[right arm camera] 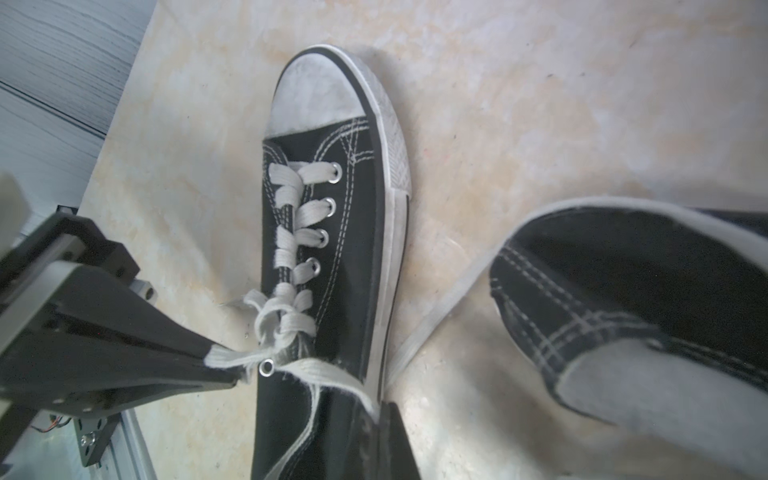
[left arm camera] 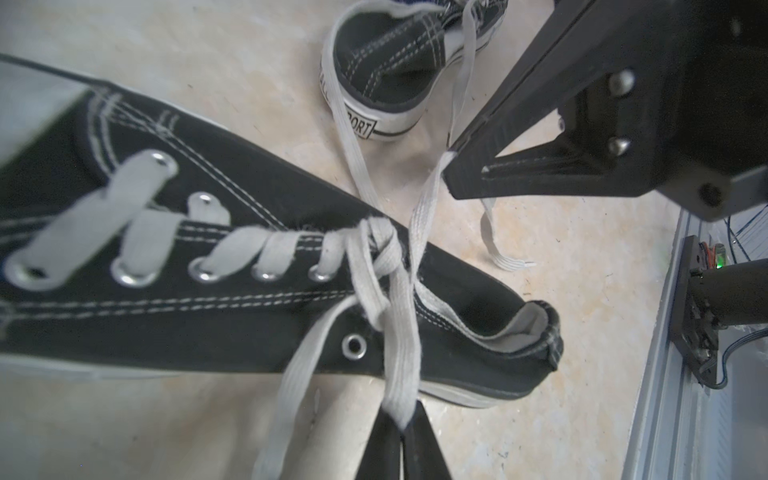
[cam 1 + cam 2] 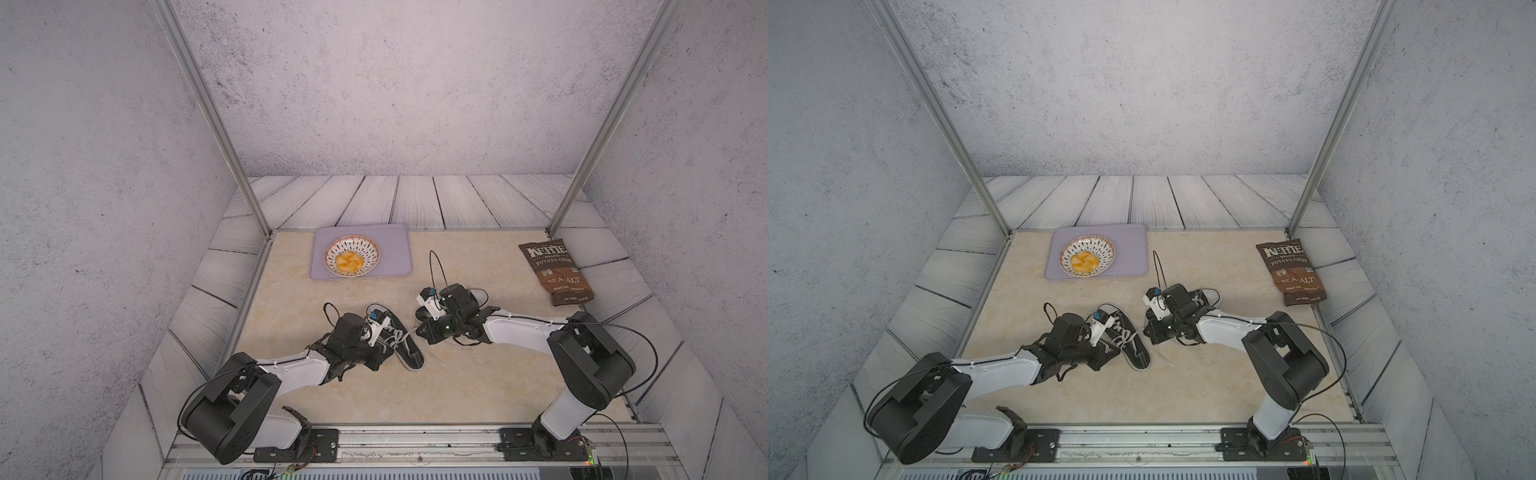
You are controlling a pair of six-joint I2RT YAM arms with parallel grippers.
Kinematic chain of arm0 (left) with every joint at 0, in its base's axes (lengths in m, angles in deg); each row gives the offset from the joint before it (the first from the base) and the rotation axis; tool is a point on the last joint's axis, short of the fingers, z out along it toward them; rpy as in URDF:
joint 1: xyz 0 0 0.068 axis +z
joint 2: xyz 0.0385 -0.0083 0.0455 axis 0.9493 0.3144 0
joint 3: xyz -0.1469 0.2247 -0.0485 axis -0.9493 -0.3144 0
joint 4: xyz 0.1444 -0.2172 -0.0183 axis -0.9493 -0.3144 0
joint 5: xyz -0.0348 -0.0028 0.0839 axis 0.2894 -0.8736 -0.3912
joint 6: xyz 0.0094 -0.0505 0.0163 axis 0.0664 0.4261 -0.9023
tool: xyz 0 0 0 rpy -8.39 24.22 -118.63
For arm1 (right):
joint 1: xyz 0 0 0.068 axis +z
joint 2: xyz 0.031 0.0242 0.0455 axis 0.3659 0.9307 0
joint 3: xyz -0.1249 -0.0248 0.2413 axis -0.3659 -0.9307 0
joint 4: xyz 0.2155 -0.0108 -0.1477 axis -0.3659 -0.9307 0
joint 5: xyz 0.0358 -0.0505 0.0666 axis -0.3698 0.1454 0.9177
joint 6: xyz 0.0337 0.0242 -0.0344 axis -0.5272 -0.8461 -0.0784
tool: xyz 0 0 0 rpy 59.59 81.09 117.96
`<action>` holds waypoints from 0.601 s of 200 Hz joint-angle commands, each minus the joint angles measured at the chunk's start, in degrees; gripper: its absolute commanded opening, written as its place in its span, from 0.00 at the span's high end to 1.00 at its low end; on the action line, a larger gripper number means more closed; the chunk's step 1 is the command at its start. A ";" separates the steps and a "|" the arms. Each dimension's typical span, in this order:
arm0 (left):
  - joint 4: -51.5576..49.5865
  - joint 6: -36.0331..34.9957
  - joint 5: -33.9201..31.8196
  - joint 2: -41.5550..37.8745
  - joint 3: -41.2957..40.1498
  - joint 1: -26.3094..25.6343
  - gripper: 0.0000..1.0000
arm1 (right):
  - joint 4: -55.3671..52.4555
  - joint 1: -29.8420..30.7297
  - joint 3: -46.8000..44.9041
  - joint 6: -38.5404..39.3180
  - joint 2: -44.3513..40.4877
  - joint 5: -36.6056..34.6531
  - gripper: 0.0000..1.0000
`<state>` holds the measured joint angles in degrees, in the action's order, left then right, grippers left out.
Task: Tie the shoes
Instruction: Cross the shoelace with the shoelace.
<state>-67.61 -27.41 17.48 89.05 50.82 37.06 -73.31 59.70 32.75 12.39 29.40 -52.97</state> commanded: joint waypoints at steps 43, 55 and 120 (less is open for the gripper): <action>-2.17 -1.35 -2.03 1.96 2.13 -1.95 0.90 | -0.18 2.73 2.90 1.09 -0.01 3.09 1.00; -2.16 -1.27 -2.38 1.96 2.23 -2.01 0.90 | 0.10 3.15 3.34 0.93 0.36 3.09 1.00; -1.99 -0.91 -2.92 2.00 2.30 -2.04 0.89 | -0.44 4.26 6.03 0.79 3.38 1.66 1.00</action>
<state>-69.25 -27.80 14.97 90.51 52.08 35.23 -73.20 63.68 36.95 12.59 30.05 -50.90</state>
